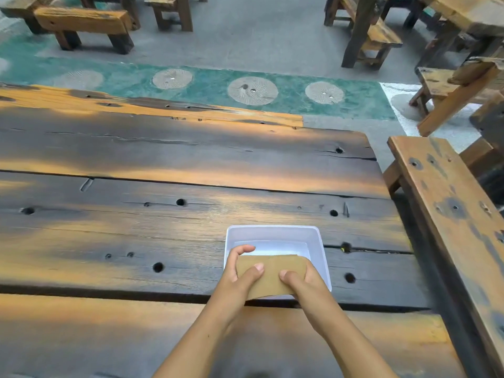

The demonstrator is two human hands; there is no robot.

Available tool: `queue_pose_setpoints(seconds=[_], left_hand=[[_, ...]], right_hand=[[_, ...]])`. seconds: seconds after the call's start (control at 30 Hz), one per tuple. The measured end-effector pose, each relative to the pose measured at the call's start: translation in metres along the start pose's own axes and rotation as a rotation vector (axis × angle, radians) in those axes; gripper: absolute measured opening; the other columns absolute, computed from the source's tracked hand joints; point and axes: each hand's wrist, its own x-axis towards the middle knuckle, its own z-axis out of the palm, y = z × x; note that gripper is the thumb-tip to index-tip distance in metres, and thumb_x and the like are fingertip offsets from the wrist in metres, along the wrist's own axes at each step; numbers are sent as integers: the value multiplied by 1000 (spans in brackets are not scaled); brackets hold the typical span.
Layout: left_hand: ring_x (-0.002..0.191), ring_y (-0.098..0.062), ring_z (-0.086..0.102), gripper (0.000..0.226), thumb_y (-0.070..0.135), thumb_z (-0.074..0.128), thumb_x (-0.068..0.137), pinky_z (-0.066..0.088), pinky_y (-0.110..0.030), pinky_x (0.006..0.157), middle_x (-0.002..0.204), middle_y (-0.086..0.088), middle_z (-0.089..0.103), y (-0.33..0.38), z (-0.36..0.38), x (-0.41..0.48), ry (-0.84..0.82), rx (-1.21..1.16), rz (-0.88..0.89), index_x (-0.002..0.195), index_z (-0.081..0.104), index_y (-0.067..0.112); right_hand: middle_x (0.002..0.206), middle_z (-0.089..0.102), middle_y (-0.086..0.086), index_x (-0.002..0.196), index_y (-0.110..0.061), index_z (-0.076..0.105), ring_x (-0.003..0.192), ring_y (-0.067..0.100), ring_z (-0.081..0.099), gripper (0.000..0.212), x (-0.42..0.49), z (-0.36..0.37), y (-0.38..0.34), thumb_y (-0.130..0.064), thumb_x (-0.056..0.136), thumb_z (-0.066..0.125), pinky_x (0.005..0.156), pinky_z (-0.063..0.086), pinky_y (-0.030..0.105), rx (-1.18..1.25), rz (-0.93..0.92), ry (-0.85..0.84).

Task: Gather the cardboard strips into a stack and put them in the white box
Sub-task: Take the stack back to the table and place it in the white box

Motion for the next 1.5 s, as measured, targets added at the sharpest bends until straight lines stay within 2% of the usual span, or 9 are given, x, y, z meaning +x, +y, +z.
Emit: queue_pose_setpoints(seconds=[0.2, 0.4, 0.6, 0.67, 0.77, 0.93, 1.1, 1.27, 1.5], left_hand=[[86, -17, 64, 45, 39, 73, 76, 52, -33, 82, 106, -6, 65, 1, 11, 46, 106, -65, -57, 118, 60, 28], [87, -20, 63, 48, 1, 65, 90, 51, -33, 83, 104, -11, 62, -10, 10, 87, 182, -207, -139, 134, 49, 12], [102, -33, 63, 38, -7, 60, 93, 48, -47, 102, 115, -28, 67, -26, 12, 119, 316, -200, -211, 130, 52, -13], [94, -29, 66, 27, -5, 60, 94, 52, -41, 95, 107, -24, 71, -30, 12, 123, 336, -167, -205, 121, 60, -9], [84, -20, 67, 14, 0, 61, 95, 53, -31, 82, 95, -12, 72, -32, 14, 132, 359, -82, -159, 107, 66, 3], [74, -8, 67, 17, 7, 60, 97, 52, -17, 66, 90, -5, 74, -33, 15, 142, 340, 52, -136, 109, 70, 4], [77, -11, 65, 10, 15, 61, 97, 49, -27, 70, 92, -3, 73, -35, 19, 144, 384, 38, -164, 100, 70, 13], [81, -17, 62, 10, 16, 62, 96, 48, -36, 77, 88, -4, 70, -28, 17, 144, 360, -11, -222, 94, 71, 13], [83, -20, 63, 13, 5, 60, 95, 49, -35, 82, 92, -9, 71, -29, 15, 144, 364, 19, -194, 91, 71, 11]], right_hand=[[111, 74, 15, 111, -16, 62, 104, 28, 71, 51, 54, -14, 12, -41, 66, 68, 98, 55, 46, 36, 55, 18], [110, 73, 14, 116, -8, 60, 101, 25, 72, 47, 99, -22, 24, -30, 75, 67, 98, 55, 45, 85, 136, 18], [111, 73, 10, 116, -9, 61, 99, 20, 69, 31, 132, -22, 33, -21, 88, 64, 89, 53, 34, -29, 178, 49], [113, 73, 10, 114, -11, 64, 104, 23, 69, 29, 139, -21, 35, -24, 87, 65, 93, 52, 38, -75, 192, 65], [109, 73, 8, 105, -14, 69, 96, 19, 70, 22, 143, -21, 38, -27, 86, 66, 79, 53, 30, -123, 173, 104], [103, 72, 2, 104, -18, 67, 93, 16, 69, 20, 151, -21, 43, -28, 86, 68, 72, 48, 26, -185, 106, 186], [116, 62, 14, 102, -19, 70, 103, 23, 66, 25, 150, -22, 46, -35, 83, 68, 98, 52, 44, -248, 69, 221], [85, 73, -6, 85, -23, 69, 84, 16, 69, 8, 146, -26, 45, -30, 84, 69, 84, 57, 44, -68, 114, 244], [93, 76, 1, 91, -16, 70, 90, 21, 71, 7, 150, -29, 45, -20, 88, 66, 84, 54, 37, -136, 99, 235]])
